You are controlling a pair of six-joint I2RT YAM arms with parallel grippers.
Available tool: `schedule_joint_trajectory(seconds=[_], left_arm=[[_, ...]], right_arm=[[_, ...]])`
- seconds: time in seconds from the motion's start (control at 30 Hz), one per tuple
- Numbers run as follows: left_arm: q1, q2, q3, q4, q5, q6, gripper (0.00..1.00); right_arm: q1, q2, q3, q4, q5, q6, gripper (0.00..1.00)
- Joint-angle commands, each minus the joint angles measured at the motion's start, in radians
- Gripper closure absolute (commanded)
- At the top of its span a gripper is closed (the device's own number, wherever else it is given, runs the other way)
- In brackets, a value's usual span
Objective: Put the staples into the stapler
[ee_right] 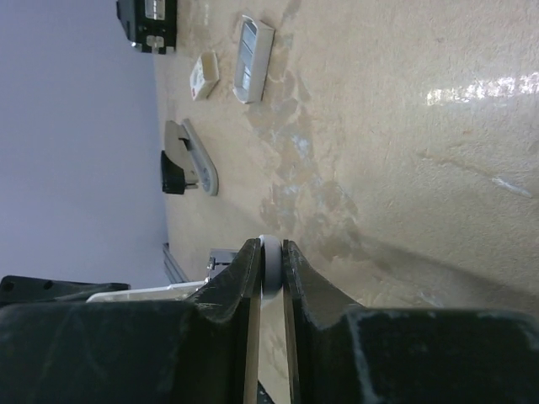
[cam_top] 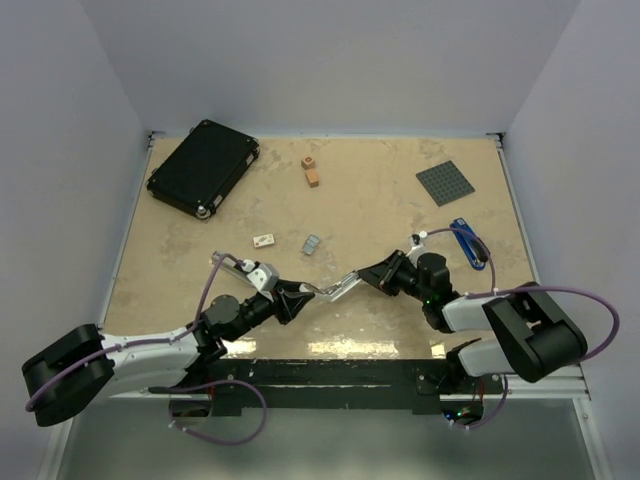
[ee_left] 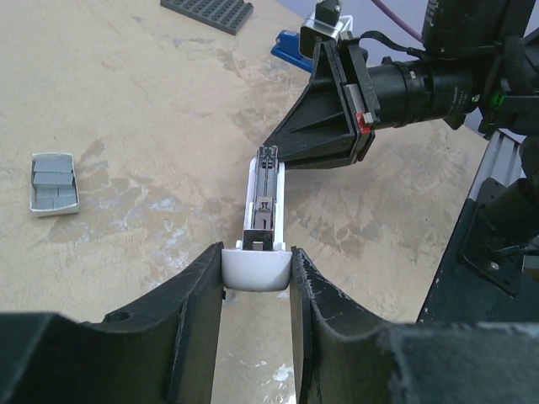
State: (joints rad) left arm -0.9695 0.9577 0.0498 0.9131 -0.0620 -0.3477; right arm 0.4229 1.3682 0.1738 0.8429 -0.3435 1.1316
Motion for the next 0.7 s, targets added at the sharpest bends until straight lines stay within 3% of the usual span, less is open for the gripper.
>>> schedule_joint_trajectory(seconds=[0.0, 0.07, 0.17, 0.43, 0.67], left_arm=[[0.008, 0.009, 0.013, 0.190, -0.039, 0.056, 1.00], [0.008, 0.007, 0.015, 0.187, -0.048, 0.067, 1.00], [0.008, 0.000, -0.002, 0.204, -0.061, 0.064, 1.00], [0.008, -0.146, -0.136, 0.284, -0.196, 0.015, 1.00], [0.008, -0.157, -0.096, 0.201, -0.154, 0.041, 1.00]], right_arm=[[-0.029, 0.040, 0.032, -0.014, 0.052, -0.101, 0.83], [-0.029, 0.051, 0.033, -0.011, 0.051, -0.112, 0.83], [-0.029, 0.072, 0.009, 0.065, 0.029, -0.076, 1.00], [-0.041, 0.097, -0.103, 0.300, 0.060, 0.117, 1.00], [-0.041, 0.069, -0.039, 0.228, 0.005, 0.037, 1.00]])
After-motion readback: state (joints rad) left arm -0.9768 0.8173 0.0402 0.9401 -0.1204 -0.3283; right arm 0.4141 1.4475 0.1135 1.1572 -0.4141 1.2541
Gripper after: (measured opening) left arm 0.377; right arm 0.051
